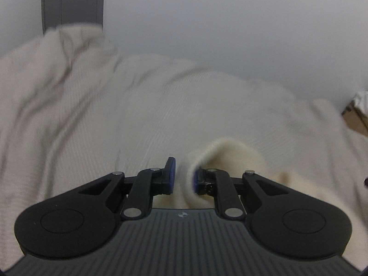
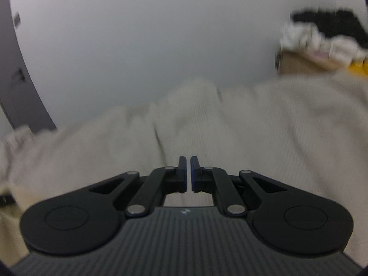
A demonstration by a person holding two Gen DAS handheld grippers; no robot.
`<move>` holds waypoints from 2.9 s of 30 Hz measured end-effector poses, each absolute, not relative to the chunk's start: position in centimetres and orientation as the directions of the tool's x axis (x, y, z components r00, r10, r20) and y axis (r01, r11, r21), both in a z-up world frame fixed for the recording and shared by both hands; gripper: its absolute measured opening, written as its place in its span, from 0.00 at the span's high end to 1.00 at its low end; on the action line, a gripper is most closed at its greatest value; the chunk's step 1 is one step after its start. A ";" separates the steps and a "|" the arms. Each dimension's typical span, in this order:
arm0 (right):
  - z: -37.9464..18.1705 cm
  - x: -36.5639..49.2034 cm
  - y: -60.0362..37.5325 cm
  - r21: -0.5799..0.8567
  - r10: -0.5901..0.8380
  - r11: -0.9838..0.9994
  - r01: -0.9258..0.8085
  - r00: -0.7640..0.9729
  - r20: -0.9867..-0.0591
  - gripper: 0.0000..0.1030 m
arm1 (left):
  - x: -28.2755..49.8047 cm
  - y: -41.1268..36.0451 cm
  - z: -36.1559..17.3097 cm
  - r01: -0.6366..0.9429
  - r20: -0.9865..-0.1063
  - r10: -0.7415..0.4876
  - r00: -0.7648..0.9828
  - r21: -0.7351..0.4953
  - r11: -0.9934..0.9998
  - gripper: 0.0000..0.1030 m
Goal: Fold large clothes
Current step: 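Lower the blanket onto the bed and open both grippers, then grasp the striped blanket edge with the right gripper and pull it across the blanket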
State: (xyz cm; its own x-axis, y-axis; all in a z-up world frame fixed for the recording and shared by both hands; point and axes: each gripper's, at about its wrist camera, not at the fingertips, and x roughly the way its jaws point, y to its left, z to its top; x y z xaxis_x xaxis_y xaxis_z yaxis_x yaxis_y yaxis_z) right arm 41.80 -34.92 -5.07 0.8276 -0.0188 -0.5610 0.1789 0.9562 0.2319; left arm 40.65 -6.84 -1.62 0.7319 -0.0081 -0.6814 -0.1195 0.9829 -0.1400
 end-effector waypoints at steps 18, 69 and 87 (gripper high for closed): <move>-4.0 37.9 -31.8 0.156 -0.009 0.981 0.117 0.827 -0.563 0.93 | 44.6 -5.5 -3.4 -0.015 -0.678 -0.017 0.735 -0.041 0.999 0.32; -3.8 -4.5 -16.9 -0.034 0.088 0.989 -0.147 0.743 -0.664 0.37 | -1.2 -6.0 0.6 0.130 -0.573 -0.238 0.784 -0.224 0.966 0.32; -5.8 -2.5 -18.0 -0.090 -0.025 0.994 -0.056 0.696 -0.718 0.83 | -1.0 -4.8 -0.5 0.080 -0.573 -0.208 0.793 -0.241 0.967 0.32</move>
